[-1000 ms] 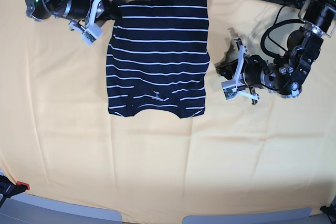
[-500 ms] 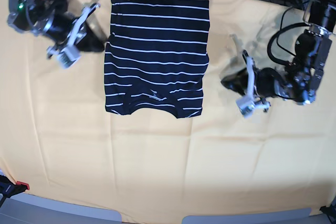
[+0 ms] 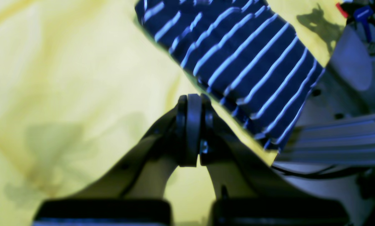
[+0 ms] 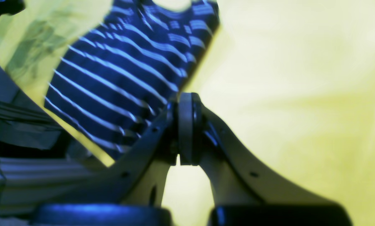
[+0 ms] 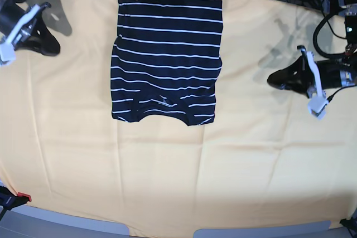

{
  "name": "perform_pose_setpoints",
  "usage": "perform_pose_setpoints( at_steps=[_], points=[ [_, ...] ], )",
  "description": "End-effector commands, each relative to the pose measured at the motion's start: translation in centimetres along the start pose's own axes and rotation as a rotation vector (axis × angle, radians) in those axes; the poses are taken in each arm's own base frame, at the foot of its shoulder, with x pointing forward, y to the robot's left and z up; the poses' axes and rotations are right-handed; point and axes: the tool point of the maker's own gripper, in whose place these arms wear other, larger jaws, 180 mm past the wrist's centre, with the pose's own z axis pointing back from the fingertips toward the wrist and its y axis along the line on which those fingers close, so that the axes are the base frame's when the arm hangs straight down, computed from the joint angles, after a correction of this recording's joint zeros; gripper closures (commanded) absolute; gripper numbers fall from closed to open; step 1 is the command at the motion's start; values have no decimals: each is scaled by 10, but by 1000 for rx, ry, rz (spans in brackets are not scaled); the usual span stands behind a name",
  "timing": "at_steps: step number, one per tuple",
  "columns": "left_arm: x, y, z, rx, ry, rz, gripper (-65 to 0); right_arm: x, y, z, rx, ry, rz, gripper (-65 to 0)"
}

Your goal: Fold the T-shirt properly

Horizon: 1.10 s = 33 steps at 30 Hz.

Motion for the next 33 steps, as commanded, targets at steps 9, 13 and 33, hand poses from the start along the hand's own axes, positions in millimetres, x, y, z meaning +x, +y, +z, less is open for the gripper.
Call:
perform_pose_setpoints(
  at_steps=[9, 13, 33],
  points=[
    [-10, -73, 31, 40, 57, -191, 0, -48, -9, 59, -137, 211, -37, 0],
    [-39, -97, 45, 74, 166, -190, 0, -80, -3, 82, -155, 352, -84, 0],
    [-199, -223, 62, -29, 432, 512, 0, -223, 91, 129, 51, 706, -609, 0]
  ],
)
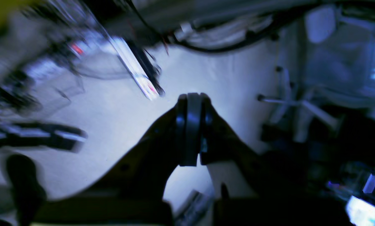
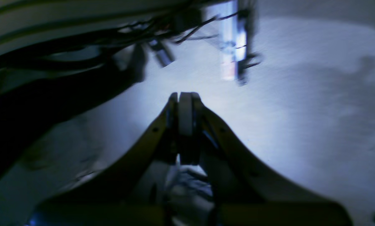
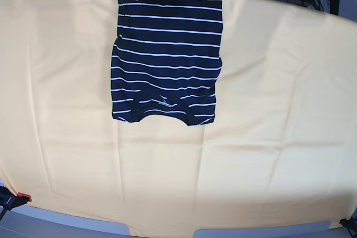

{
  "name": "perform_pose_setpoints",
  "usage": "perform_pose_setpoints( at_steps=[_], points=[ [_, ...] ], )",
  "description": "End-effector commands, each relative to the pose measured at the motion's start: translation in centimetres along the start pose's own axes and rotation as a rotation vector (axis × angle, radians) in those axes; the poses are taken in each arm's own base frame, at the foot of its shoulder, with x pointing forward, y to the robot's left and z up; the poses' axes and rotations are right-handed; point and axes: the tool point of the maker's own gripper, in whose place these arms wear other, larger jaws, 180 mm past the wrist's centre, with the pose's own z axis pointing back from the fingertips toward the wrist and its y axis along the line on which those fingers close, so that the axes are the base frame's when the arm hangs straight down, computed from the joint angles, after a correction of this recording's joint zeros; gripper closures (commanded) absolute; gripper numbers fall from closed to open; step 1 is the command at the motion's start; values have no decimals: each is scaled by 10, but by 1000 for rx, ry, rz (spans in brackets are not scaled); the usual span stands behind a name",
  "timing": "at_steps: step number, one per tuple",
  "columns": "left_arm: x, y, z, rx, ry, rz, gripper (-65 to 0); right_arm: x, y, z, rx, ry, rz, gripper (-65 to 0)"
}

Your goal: Fold the T-shirt properly

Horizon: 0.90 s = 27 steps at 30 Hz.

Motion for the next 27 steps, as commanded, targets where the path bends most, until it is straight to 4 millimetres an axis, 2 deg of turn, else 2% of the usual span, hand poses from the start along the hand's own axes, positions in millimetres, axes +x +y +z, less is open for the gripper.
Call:
perform_pose_setpoints(
  at_steps=[1, 6, 10, 12, 17, 20, 24, 27],
  points=[
    [-9, -4, -5, -34, 11, 33, 0, -13, -2, -1, 5, 44, -19, 0],
    [-54, -1, -45, -120, 61, 214, 0, -47, -23, -35, -5, 138, -101, 0],
    [-88, 16, -79, -116, 126, 321, 0, -58, -43, -66, -32, 176, -125, 0],
    [-98, 27, -95, -116, 131, 363, 0, -59, -49, -85, -33, 186, -128, 0],
    [-98, 64, -135, -92, 81, 447, 0, -48, -65, -137, -49, 187, -77, 0],
    [-90, 90, -158, -56, 41, 483, 0, -35, -73, -168, -60, 180, -19, 0],
    [-69, 133, -181, 38, -62, 492, 0, -17, -76, -205, -57, 153, 52, 0],
    [-47, 164, -190, 109, -152, 475, 0, 0, -81, -226, -64, 122, 118, 0]
  ],
)
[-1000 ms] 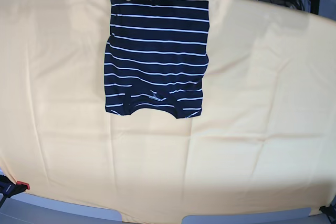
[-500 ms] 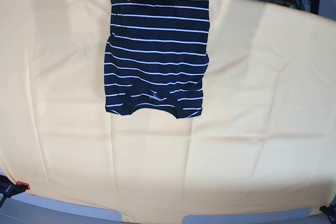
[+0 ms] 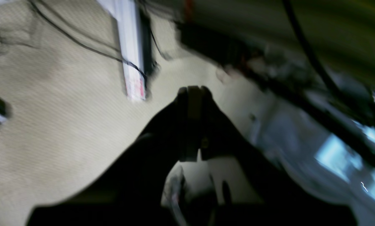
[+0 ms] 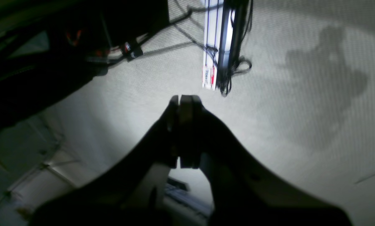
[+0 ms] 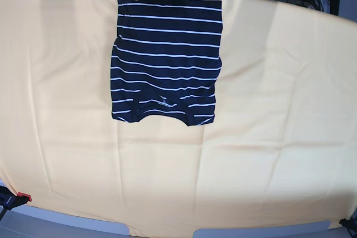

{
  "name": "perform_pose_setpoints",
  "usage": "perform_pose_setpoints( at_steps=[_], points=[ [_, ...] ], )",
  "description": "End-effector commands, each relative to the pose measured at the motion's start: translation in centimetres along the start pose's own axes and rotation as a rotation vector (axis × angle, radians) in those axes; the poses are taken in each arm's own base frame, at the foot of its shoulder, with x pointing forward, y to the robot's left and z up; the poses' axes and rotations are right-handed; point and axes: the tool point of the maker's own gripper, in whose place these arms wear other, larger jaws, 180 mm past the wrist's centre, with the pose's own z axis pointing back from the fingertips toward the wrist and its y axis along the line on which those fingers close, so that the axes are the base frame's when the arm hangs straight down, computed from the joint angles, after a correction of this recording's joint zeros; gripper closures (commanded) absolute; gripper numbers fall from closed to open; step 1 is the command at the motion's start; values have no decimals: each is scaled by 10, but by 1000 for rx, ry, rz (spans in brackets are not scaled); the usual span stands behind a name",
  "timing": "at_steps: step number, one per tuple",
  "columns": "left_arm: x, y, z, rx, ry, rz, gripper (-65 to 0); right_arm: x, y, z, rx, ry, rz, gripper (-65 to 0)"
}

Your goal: Fold the T-shirt properly

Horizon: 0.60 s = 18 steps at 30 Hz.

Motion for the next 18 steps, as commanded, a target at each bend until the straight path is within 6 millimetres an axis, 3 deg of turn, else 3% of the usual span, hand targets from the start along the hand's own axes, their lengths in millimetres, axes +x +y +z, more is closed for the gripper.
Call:
perform_pose_setpoints(
  at_steps=[1, 3, 7, 12, 18],
  points=[
    [8, 4, 0, 6, -37, -13, 0, 2, -5, 0, -6, -9, 25, 0],
    [25, 13, -6, 44, -91, -64, 0, 10, -6, -11, -21, -13, 81, 0],
    [45, 37, -11, 154, -149, -161, 0, 17, -32, -28, -218, 8, 97, 0],
    [38, 76, -14, 397, -137, -156, 0, 22, -50, -33, -428, -19, 125, 0],
    [17, 64, -37, 447, -124, -263, 0, 24, -44, -40, -489, -44, 151, 0]
  ],
)
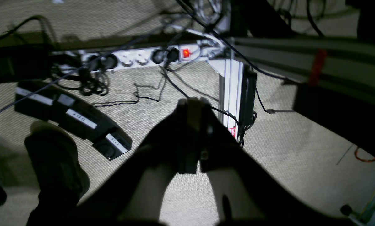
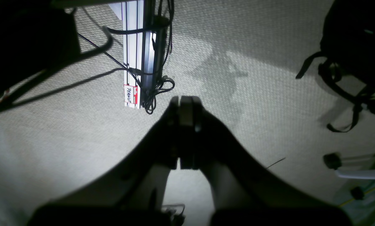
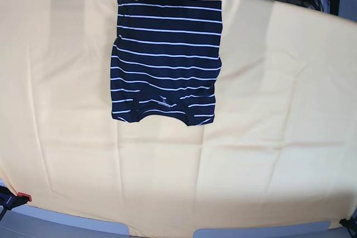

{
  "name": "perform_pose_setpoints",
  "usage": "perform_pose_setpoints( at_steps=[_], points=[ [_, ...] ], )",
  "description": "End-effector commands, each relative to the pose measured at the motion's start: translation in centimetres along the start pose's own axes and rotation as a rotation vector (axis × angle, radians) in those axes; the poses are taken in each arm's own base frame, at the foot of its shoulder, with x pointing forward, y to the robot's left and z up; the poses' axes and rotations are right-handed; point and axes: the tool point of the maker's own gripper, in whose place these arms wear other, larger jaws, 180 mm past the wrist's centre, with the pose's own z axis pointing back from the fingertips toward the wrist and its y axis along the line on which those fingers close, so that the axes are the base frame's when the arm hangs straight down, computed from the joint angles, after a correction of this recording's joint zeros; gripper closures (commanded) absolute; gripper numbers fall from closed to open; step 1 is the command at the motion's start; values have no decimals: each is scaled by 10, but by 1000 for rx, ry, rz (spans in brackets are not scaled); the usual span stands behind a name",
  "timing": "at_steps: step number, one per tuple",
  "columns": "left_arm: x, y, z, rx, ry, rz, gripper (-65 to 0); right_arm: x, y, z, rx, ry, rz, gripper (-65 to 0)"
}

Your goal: Fold the T-shirt properly

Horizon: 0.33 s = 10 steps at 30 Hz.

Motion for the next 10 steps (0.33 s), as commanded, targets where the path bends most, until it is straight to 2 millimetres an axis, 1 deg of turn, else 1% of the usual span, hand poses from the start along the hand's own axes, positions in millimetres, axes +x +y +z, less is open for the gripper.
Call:
perform_pose_setpoints(
  at_steps=[1, 4, 6, 8, 10],
  points=[
    [-7, -9, -1, -6, 8, -3, 0, -5, -3, 1, -11, 5, 17, 0],
    [-18, -44, -8, -55, 29, 7, 0, -8, 5, 1, -2, 15, 63, 0],
    [-20, -62, -11, -80, 26, 26, 0, -10, 17, 0, 23, 13, 100, 0],
    [-19, -74, -13, -96, 18, 40, 0, -8, 29, 0, 49, -4, 144, 0],
    [-19, -81, -14, -106, 18, 47, 0, -6, 37, -1, 59, -18, 180, 0]
  ],
)
